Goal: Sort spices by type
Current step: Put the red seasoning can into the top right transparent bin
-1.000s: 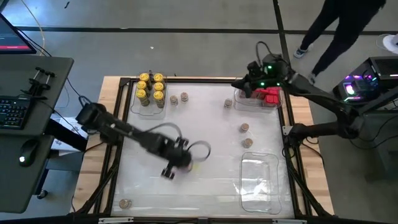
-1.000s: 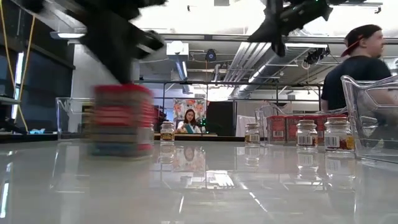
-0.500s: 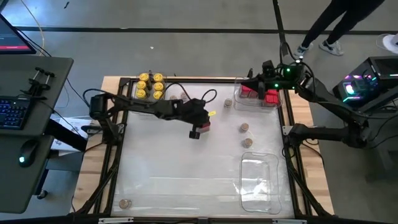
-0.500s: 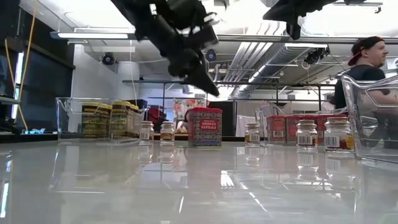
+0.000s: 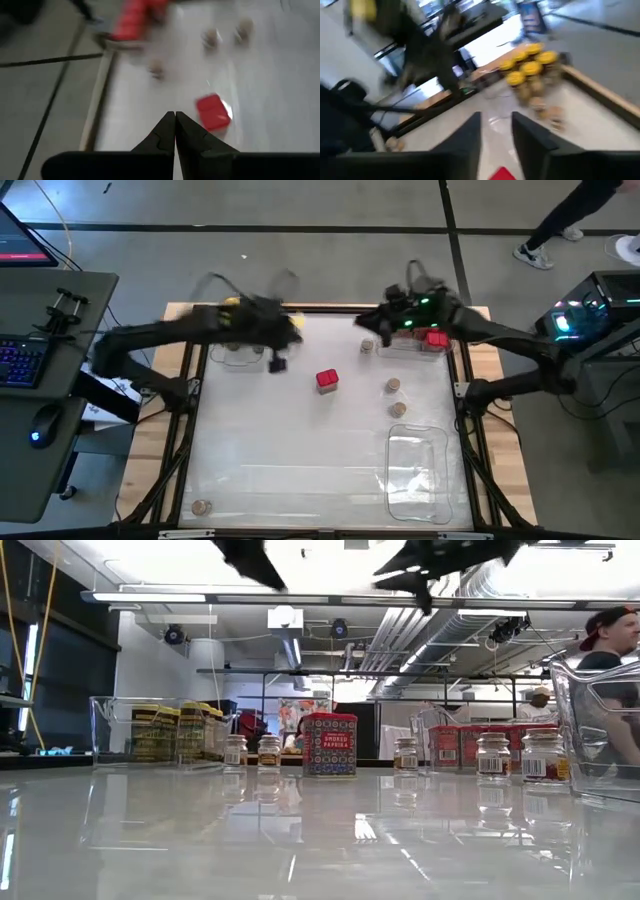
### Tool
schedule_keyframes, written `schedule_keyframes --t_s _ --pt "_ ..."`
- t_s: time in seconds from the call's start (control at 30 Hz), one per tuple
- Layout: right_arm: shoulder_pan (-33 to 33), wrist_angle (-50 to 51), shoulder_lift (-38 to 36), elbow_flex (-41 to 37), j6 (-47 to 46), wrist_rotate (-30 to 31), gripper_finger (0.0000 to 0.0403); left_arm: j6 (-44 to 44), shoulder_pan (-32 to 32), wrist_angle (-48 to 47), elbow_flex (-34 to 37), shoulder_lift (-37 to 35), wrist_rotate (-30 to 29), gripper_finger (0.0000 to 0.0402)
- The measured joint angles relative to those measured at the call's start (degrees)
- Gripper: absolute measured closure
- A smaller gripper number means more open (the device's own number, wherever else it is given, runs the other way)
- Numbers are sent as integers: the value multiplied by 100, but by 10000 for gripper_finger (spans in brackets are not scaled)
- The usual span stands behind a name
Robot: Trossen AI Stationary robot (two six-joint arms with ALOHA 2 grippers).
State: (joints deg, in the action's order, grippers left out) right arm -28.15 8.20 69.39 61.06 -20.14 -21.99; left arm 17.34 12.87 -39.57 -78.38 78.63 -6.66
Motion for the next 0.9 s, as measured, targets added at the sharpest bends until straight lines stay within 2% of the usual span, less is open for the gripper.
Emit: schedule_keyframes --t_s 0.1,0.23,0.37,0.53,0.73,0.8,0.9 --pt "368 -508 579 20 153 -126 233 -597 209 -195 -3 -811 -156 401" --pt "675 -243 1350 393 597 -145 143 -1274 270 -337 -3 -1631 -137 401" --pt "831 295 2000 895 1327 -259 86 -1814 173 -527 -3 -2082 -145 401" --pt "993 1672 2846 1627 2920 -509 71 -2255 -12 -824 -3 -2232 -139 401" --pt "1223 3032 3734 2369 4104 -474 75 -2409 -227 -1146 -3 -2052 -139 401" --pt "1334 3235 3951 2512 4402 -288 77 -2420 -284 -1184 -3 -1958 -139 401" --pt "1465 3247 4180 2634 4672 413 77 -2339 -372 -1192 -1 -1828 -143 401"
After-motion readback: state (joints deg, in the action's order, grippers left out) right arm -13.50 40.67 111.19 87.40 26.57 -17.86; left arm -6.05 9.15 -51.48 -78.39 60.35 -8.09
